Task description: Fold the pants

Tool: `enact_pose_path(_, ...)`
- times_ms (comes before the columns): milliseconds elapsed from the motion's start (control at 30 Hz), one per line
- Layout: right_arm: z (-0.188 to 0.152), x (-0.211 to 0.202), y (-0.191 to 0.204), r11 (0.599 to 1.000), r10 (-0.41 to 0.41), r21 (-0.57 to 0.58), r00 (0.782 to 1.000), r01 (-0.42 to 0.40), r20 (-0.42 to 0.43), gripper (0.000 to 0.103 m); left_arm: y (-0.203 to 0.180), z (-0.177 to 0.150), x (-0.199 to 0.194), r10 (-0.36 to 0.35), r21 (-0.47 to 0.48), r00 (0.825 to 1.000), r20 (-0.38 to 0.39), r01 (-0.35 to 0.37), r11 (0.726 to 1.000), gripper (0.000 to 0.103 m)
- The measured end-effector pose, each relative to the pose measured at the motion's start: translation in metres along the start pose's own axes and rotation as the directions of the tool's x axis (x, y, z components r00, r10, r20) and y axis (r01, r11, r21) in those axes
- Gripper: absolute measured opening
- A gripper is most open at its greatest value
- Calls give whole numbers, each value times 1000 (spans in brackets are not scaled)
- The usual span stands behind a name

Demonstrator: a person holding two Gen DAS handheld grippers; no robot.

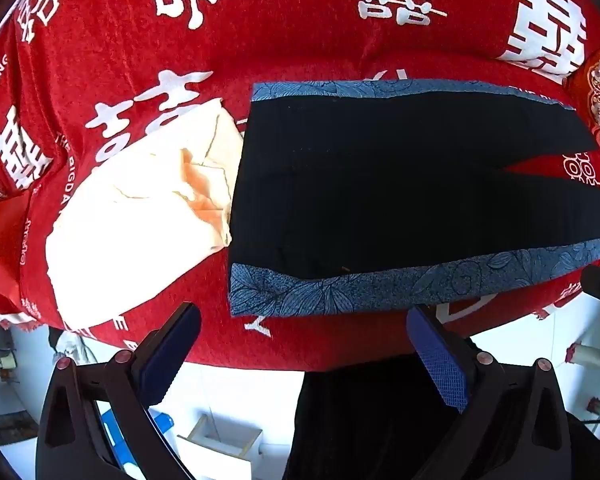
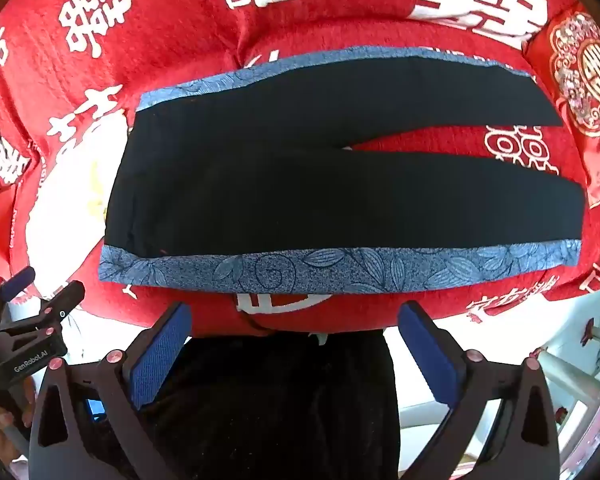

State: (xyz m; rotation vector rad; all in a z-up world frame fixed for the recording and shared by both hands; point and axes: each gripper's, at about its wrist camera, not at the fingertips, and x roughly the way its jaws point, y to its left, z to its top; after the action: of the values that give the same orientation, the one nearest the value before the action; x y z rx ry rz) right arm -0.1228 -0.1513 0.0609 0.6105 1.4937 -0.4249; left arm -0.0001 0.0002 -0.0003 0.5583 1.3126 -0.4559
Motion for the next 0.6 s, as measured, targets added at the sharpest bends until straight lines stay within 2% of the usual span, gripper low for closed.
enact_pose_path(67, 0, 2, -1, 1000, -1, 9, 1000, 1, -8, 103, -1, -1, -1, -21, 0, 1000, -6, 21, 1000, 103)
enact_pose_path(167, 0, 6, -2, 1000, -9, 21, 1000, 9, -16, 103, -4, 3, -7, -13, 1, 999, -36, 13, 1000, 103)
enact_pose_path(200, 1, 1, 0, 1000, -16, 6, 1000, 17, -7, 103, -2, 3, -7, -35, -1, 999, -37, 35, 999, 103)
enact_pose_path(267, 3, -1, 5, 1000, -28, -4, 1000, 28, -8, 103, -8, 1, -7, -17, 7, 999, -36, 18, 1000, 103)
enact_pose_path(300, -1, -4, 1, 1000, -8, -17, 1000, 8, 9, 103, -12, -1, -5, -13, 6, 999, -33, 14, 1000, 103)
enact_pose_path(533, 1, -6, 10, 998, -43, -46, 999, 44, 29, 103, -5, 2, -6, -43, -22, 998, -46, 42, 999, 103)
enact_pose_path(600, 3, -7, 10, 998, -46, -50, 998, 48, 34, 103, -7, 4, -8, -17, -16, 999, -35, 17, 1000, 103)
